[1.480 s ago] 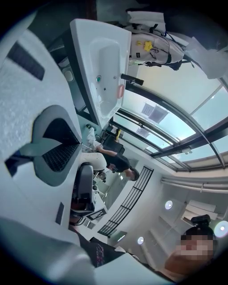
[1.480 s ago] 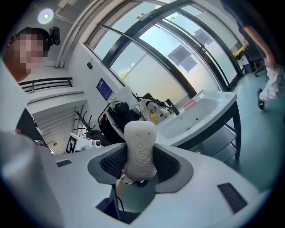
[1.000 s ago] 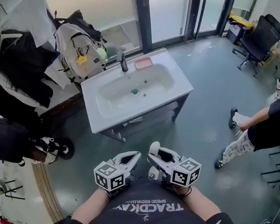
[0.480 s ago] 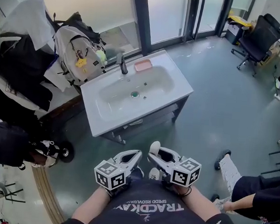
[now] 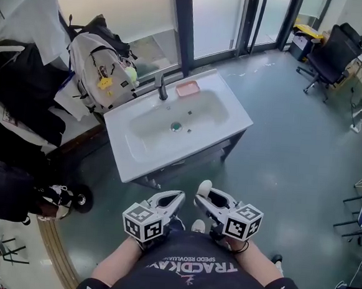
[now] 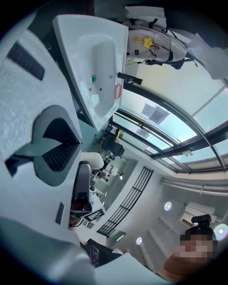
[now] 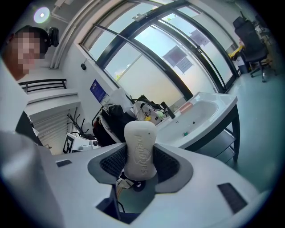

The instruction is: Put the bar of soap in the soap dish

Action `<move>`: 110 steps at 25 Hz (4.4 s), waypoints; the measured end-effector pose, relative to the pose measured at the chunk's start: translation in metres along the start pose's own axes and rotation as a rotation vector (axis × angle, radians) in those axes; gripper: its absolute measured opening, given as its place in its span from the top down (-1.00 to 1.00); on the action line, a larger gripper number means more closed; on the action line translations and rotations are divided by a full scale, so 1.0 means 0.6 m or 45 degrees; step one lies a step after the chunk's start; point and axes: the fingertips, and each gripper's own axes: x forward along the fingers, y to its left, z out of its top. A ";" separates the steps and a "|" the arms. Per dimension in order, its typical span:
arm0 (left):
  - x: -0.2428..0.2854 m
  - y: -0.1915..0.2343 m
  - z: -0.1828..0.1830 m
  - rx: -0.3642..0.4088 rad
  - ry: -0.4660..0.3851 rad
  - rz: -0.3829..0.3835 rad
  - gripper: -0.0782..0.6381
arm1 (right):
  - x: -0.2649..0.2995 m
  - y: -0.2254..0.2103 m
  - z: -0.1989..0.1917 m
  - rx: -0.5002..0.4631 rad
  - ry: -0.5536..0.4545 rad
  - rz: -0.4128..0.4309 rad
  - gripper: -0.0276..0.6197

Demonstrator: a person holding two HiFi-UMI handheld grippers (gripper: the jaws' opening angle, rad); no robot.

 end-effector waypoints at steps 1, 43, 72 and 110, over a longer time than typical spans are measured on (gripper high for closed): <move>-0.001 0.006 0.005 0.003 0.000 -0.005 0.75 | 0.007 0.000 0.003 0.001 -0.004 -0.004 0.34; 0.034 0.245 0.170 -0.041 -0.115 -0.004 0.75 | 0.304 -0.123 0.222 -0.126 0.020 -0.079 0.34; 0.182 0.333 0.211 -0.322 -0.227 0.416 0.75 | 0.576 -0.471 0.376 -0.806 0.722 0.001 0.35; 0.171 0.353 0.179 -0.499 -0.320 0.688 0.75 | 0.684 -0.596 0.315 -1.947 1.601 0.339 0.34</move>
